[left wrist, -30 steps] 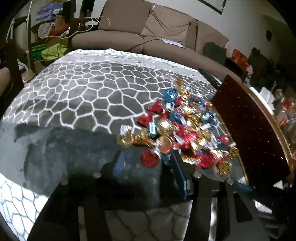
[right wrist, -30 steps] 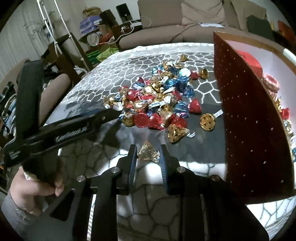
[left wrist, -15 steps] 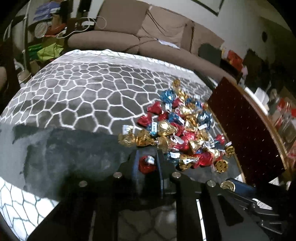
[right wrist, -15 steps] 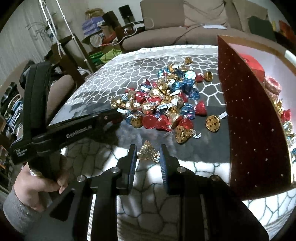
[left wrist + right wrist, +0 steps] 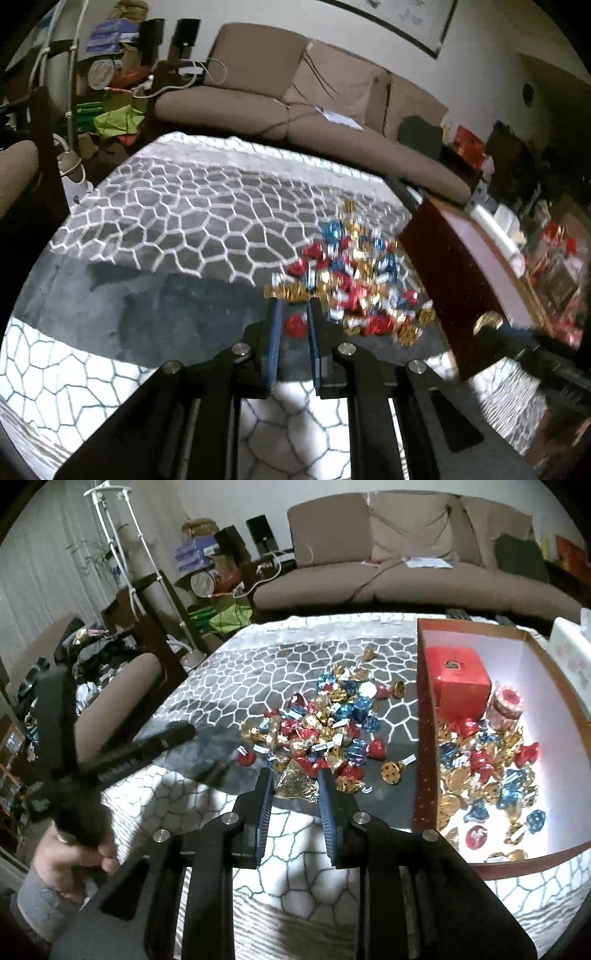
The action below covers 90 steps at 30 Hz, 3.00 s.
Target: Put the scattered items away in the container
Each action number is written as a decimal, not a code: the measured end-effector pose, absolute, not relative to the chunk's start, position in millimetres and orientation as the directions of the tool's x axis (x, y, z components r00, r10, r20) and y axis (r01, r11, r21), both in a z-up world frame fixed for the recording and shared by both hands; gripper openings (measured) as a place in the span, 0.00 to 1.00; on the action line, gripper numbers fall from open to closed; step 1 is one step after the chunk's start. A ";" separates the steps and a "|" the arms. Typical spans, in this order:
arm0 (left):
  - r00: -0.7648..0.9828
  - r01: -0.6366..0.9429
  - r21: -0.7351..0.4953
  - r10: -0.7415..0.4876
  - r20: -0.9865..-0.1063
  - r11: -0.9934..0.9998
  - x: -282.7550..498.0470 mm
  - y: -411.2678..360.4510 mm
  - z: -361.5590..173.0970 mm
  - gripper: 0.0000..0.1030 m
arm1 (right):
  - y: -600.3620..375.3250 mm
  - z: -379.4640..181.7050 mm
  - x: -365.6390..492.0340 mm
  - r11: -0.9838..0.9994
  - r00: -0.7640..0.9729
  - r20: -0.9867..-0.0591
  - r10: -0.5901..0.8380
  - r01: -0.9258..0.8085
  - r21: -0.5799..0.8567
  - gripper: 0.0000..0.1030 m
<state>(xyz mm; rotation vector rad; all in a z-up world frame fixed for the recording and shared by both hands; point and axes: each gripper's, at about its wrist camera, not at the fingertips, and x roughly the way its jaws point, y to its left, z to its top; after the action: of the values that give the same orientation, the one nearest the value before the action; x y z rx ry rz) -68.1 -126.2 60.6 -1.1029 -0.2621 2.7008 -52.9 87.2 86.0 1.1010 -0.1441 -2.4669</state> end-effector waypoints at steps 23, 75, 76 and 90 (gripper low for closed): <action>-0.677 -0.118 -0.240 0.255 -0.691 -0.964 -77.7 -119.9 44.6 0.21 | 83.7 71.3 -47.7 -0.889 -0.564 -0.695 -0.446 0.367 0.273 0.22; -0.596 -0.333 -0.181 0.355 -0.720 -0.925 -124.5 112.6 95.8 0.22 | 258.9 89.7 -132.1 -0.959 -0.625 -0.728 -0.283 0.173 0.224 0.23; -0.593 -0.329 -0.185 0.355 -0.723 -0.926 -125.3 112.0 94.7 0.22 | 259.6 89.1 -133.0 -0.959 -0.624 -0.729 -0.282 0.169 0.226 0.23; -0.598 -0.285 -0.241 0.369 -0.711 -0.928 -129.4 97.2 101.6 0.26 | 262.9 86.7 -135.3 -0.954 -0.619 -0.728 -0.295 0.144 0.263 0.25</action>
<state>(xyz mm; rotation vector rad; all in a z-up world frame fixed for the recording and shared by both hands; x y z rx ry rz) -129.4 97.2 101.6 -1.1537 -0.1444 2.5176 -135.3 262.9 86.7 1.2221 -0.2618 -2.6121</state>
